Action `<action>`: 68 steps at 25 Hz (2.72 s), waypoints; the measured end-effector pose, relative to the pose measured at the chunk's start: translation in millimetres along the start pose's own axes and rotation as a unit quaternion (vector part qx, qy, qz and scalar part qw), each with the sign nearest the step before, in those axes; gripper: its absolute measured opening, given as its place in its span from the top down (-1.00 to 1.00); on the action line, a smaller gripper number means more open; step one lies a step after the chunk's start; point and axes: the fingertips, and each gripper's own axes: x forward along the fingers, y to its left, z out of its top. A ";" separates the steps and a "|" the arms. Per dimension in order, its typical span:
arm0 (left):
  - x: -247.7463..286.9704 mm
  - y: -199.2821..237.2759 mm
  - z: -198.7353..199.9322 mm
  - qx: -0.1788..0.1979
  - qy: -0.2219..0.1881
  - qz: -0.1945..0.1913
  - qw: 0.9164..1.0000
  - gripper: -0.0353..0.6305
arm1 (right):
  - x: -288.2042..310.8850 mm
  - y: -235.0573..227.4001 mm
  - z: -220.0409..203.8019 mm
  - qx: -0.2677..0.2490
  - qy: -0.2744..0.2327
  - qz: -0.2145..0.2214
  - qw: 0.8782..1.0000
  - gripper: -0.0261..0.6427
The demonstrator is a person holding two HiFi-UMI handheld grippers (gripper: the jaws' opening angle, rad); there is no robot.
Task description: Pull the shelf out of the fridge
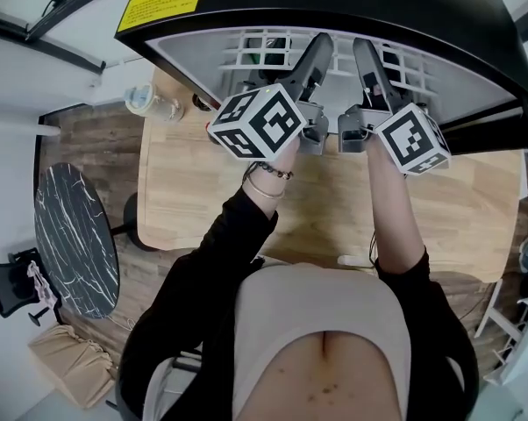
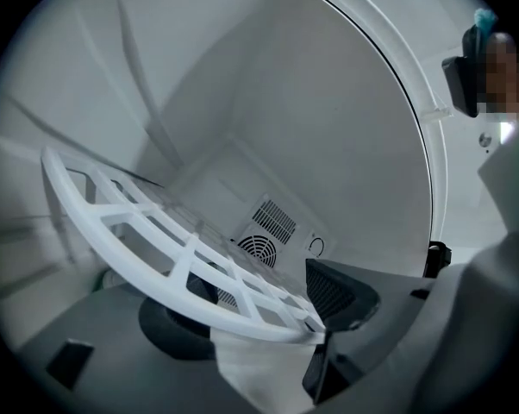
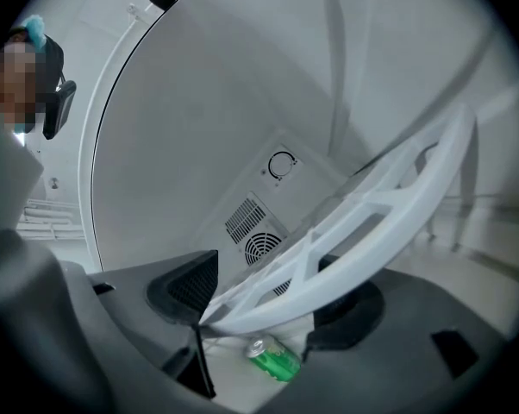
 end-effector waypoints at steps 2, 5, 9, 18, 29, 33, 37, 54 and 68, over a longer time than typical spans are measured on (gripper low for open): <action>1.7 2.7 2.3 -0.002 -0.003 0.002 1.000 -0.03 | 2.0 0.5 0.1 0.002 -0.001 0.002 1.000 -0.01; 3.8 7.1 3.4 -0.002 -0.004 0.005 1.000 -0.03 | 5.8 1.3 0.2 0.003 -0.002 0.005 1.000 -0.01; 7.8 12.7 2.2 -0.005 -0.007 0.011 1.000 -0.02 | 7.0 -0.2 0.9 0.006 -0.009 0.007 1.000 -0.01; 7.8 13.5 2.8 -0.031 -0.017 0.004 0.999 0.18 | 7.7 0.4 1.7 0.056 -0.026 0.018 0.998 0.26; 6.4 14.4 0.6 -0.052 -0.023 0.009 0.998 0.28 | 4.9 -3.2 1.6 0.083 -0.038 0.010 0.996 0.34; 5.9 15.0 1.1 -0.058 -0.024 0.009 0.998 0.29 | 6.4 0.4 3.3 0.082 -0.039 0.021 0.996 0.36; 4.0 14.5 -0.3 -0.064 -0.023 0.008 0.998 0.32 | 2.6 -4.2 0.8 0.096 -0.039 0.007 0.995 0.38; -8.0 9.6 -0.3 -0.071 -0.024 0.006 0.997 0.33 | -7.9 2.1 -0.4 0.098 -0.036 0.000 0.995 0.37; -20.9 3.5 -4.7 -0.078 -0.025 0.002 0.997 0.36 | -22.4 5.9 -2.5 0.103 -0.036 -0.004 0.994 0.39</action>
